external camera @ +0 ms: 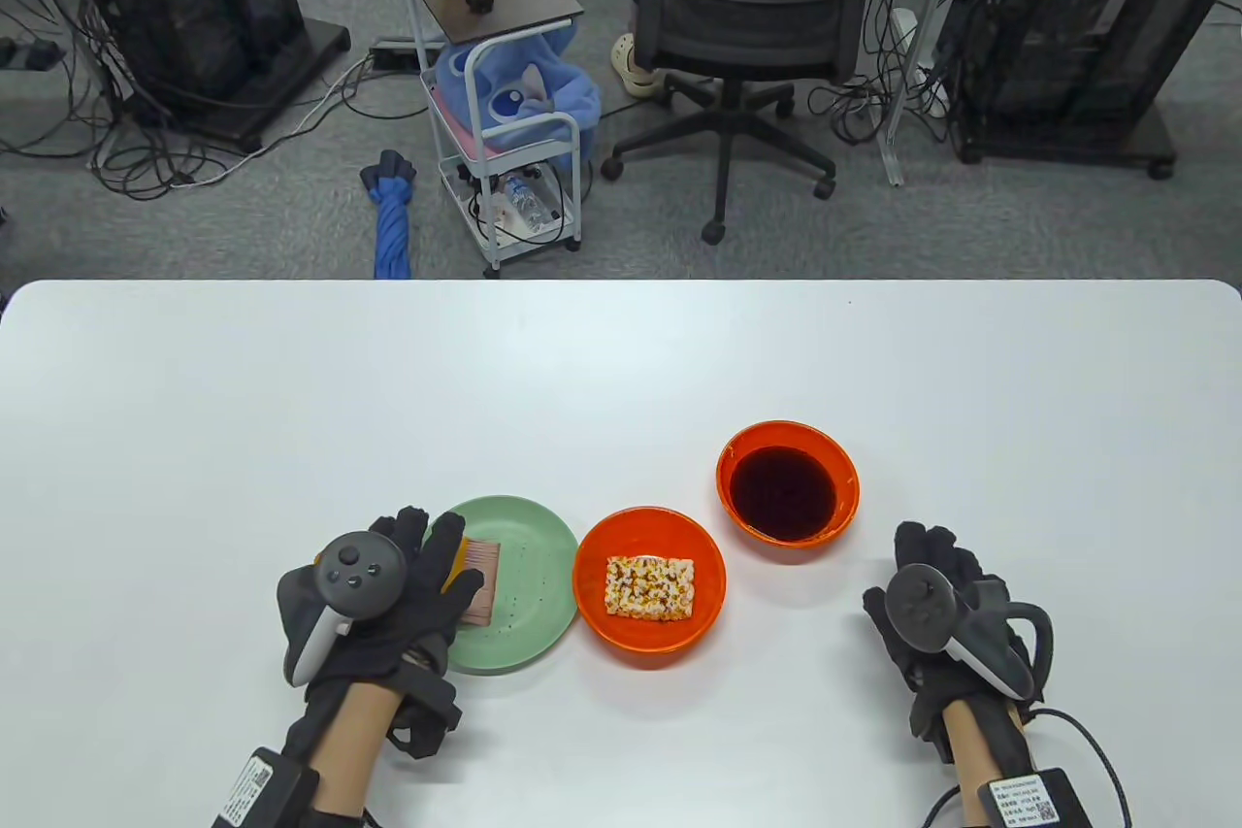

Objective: Dip brush into soy sauce and glaze onto rice cake

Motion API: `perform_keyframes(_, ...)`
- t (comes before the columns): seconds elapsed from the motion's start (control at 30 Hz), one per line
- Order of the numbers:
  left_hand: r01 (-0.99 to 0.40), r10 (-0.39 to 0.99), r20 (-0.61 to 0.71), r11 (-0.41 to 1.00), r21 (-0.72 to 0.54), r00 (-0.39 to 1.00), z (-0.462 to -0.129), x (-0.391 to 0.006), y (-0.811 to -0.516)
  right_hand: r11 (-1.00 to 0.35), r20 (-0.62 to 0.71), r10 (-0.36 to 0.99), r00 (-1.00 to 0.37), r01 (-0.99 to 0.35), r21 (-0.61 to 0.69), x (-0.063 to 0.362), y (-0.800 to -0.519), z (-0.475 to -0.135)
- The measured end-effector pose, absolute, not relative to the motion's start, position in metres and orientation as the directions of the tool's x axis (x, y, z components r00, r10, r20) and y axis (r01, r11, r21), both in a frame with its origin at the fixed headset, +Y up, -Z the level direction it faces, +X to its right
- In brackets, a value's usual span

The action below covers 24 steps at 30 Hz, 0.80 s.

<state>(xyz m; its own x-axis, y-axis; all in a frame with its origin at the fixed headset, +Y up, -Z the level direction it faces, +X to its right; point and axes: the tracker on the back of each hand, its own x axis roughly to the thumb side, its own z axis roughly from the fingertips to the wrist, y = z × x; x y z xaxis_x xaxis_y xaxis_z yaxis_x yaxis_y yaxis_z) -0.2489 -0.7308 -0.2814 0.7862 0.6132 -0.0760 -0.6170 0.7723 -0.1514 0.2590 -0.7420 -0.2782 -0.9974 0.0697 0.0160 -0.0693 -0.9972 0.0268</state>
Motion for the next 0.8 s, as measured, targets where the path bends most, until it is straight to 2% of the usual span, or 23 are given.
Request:
perform_keyframes(0.17,-0.707,0.682,-0.202,0.701,-0.094,0.703,-0.283,-0.284,-0.721,-0.997,0.011,0.072,-0.997,-0.071,0.036,0.261,-0.742,-0.279)
perform_keyframes(0.4,-0.847,0.793,-0.387,0.529,0.052,0.471,-0.281,-0.345,-0.746,-0.996,0.011,0.079,-0.997,-0.079,0.035,0.261,-0.743,-0.279)
perform_keyframes(0.6,-0.862,0.788,-0.456,0.501,0.082,0.414,-0.286,-0.358,-0.765,-0.996,0.018,0.088,-0.996,-0.088,0.028,0.260,-0.743,-0.279)
perform_keyframes(0.8,-0.874,0.811,-0.485,0.454,0.171,0.326,-0.290,-0.366,-0.772,-0.995,0.012,0.092,-0.996,-0.092,0.042,0.261,-0.743,-0.279)
